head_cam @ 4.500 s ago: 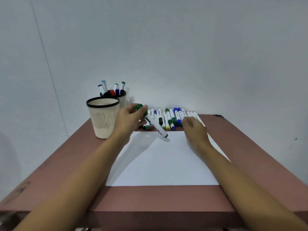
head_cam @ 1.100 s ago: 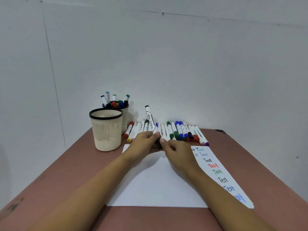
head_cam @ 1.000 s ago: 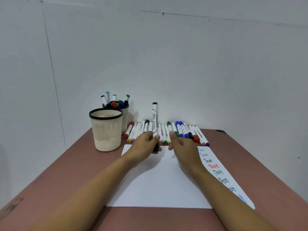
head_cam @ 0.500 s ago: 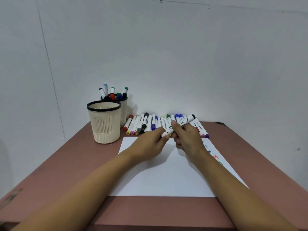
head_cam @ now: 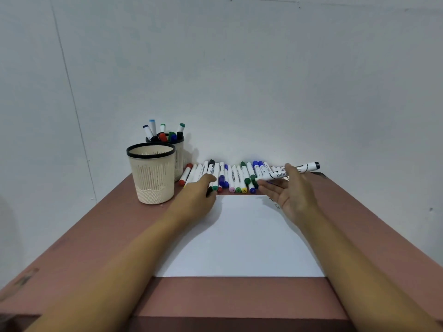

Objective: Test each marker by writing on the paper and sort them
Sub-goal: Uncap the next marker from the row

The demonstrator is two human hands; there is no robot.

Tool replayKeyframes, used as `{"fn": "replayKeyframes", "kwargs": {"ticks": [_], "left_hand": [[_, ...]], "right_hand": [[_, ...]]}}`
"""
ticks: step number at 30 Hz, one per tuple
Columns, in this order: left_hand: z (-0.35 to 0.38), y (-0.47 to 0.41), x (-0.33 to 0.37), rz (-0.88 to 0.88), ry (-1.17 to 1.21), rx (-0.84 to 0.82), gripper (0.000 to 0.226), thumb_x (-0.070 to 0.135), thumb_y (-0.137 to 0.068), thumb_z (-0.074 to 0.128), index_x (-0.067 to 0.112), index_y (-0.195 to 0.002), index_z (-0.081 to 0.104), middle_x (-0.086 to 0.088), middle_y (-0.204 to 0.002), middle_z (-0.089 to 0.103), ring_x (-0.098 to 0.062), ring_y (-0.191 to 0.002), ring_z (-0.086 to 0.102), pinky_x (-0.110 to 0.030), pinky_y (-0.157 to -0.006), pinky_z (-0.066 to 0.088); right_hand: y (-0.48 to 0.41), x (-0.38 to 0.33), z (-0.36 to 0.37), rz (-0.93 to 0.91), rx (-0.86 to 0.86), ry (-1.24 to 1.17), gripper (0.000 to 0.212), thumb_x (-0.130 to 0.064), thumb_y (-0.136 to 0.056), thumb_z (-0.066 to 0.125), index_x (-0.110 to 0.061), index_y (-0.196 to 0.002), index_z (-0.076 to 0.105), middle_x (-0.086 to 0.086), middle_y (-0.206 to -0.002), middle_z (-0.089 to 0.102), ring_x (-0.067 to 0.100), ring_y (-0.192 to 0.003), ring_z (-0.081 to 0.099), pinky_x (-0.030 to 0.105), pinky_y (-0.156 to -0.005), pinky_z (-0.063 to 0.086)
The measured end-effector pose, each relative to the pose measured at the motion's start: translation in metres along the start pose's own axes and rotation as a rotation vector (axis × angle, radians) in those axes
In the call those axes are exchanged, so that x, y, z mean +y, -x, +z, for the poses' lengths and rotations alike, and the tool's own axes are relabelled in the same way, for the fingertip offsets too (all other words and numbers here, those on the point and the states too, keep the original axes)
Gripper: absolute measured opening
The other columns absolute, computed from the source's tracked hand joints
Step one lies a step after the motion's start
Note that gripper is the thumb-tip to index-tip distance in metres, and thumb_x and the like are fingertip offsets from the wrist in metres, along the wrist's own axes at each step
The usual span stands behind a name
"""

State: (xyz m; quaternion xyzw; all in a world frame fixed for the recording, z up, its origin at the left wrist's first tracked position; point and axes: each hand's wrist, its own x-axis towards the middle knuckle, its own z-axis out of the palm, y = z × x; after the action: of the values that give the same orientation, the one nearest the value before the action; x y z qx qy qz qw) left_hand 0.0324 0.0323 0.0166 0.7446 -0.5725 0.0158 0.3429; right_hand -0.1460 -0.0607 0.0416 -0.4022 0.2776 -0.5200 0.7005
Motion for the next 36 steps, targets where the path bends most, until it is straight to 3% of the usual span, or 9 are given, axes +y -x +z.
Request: {"fn": "replayKeyframes", "kwargs": {"ticks": [2, 5, 9, 11, 15, 23, 29, 36], "left_hand": [[0.001, 0.000, -0.007, 0.017, -0.065, 0.035, 0.030, 0.017, -0.097, 0.043, 0.015, -0.125, 0.052, -0.011, -0.108, 0.065, -0.027, -0.097, 0.058, -0.032, -0.075, 0.044], [0.003, 0.001, -0.018, 0.072, -0.128, -0.017, 0.030, 0.016, -0.098, 0.037, 0.015, -0.122, 0.055, -0.004, -0.121, 0.060, -0.023, -0.109, 0.054, -0.036, -0.089, 0.044], [0.005, 0.000, -0.026, 0.074, -0.172, -0.102, 0.031, 0.015, -0.097, 0.039, 0.016, -0.123, 0.056, -0.003, -0.127, 0.055, -0.022, -0.115, 0.050, -0.033, -0.094, 0.040], [0.007, 0.000, -0.028, 0.073, -0.169, -0.158, 0.031, 0.016, -0.097, 0.041, 0.016, -0.124, 0.056, -0.003, -0.129, 0.054, -0.021, -0.117, 0.050, -0.029, -0.096, 0.038], [0.009, -0.002, -0.031, 0.041, -0.146, -0.208, 0.030, 0.018, -0.097, 0.041, 0.018, -0.124, 0.056, -0.003, -0.127, 0.053, -0.020, -0.115, 0.050, -0.027, -0.096, 0.037], [0.012, -0.005, -0.033, 0.024, -0.144, -0.206, 0.030, 0.019, -0.097, 0.041, 0.021, -0.124, 0.055, -0.002, -0.128, 0.052, -0.020, -0.115, 0.050, -0.023, -0.093, 0.035], [0.012, -0.005, -0.033, 0.023, -0.145, -0.205, 0.031, 0.018, -0.097, 0.040, 0.021, -0.123, 0.055, -0.001, -0.128, 0.052, -0.020, -0.114, 0.050, -0.025, -0.093, 0.036], [0.012, -0.006, -0.033, 0.018, -0.145, -0.204, 0.030, 0.018, -0.097, 0.041, 0.021, -0.123, 0.056, -0.001, -0.128, 0.052, -0.018, -0.115, 0.050, -0.024, -0.094, 0.035]], "right_hand": [[-0.004, 0.000, -0.009, -0.032, 0.010, 0.116, 0.009, -0.014, -0.098, 0.049, -0.007, -0.095, 0.054, 0.017, -0.084, 0.063, 0.022, -0.060, 0.067, 0.029, -0.054, 0.058], [-0.007, 0.000, -0.023, -0.147, 0.029, 0.399, 0.020, 0.001, -0.090, 0.052, -0.012, -0.074, 0.053, 0.007, -0.070, 0.056, 0.013, -0.061, 0.056, 0.020, -0.052, 0.051], [-0.009, -0.001, -0.043, -0.229, 0.106, 0.684, 0.012, -0.003, -0.086, 0.053, 0.002, -0.077, 0.058, 0.007, -0.063, 0.058, 0.015, -0.055, 0.051, 0.025, -0.051, 0.043], [-0.010, 0.001, -0.047, -0.249, 0.151, 0.748, 0.018, -0.011, -0.086, 0.057, 0.004, -0.076, 0.058, 0.007, -0.059, 0.053, 0.016, -0.050, 0.046, 0.025, -0.049, 0.039], [-0.009, 0.008, -0.049, -0.255, 0.170, 0.760, 0.031, -0.016, -0.084, 0.062, -0.015, -0.062, 0.042, 0.003, -0.056, 0.044, 0.015, -0.048, 0.038, 0.024, -0.048, 0.031], [-0.010, 0.013, -0.046, -0.214, 0.167, 0.722, 0.018, -0.006, -0.078, 0.062, -0.011, -0.066, 0.050, 0.008, -0.056, 0.051, 0.018, -0.044, 0.041, 0.027, -0.045, 0.038], [-0.012, 0.015, -0.048, -0.226, 0.123, 0.763, 0.016, -0.008, -0.075, 0.061, -0.012, -0.064, 0.050, 0.008, -0.055, 0.051, 0.020, -0.046, 0.041, 0.029, -0.048, 0.037], [-0.013, 0.015, -0.050, -0.245, 0.185, 0.750, 0.017, -0.012, -0.078, 0.062, -0.011, -0.063, 0.053, 0.010, -0.059, 0.054, 0.019, -0.043, 0.044, 0.030, -0.050, 0.041]]}}
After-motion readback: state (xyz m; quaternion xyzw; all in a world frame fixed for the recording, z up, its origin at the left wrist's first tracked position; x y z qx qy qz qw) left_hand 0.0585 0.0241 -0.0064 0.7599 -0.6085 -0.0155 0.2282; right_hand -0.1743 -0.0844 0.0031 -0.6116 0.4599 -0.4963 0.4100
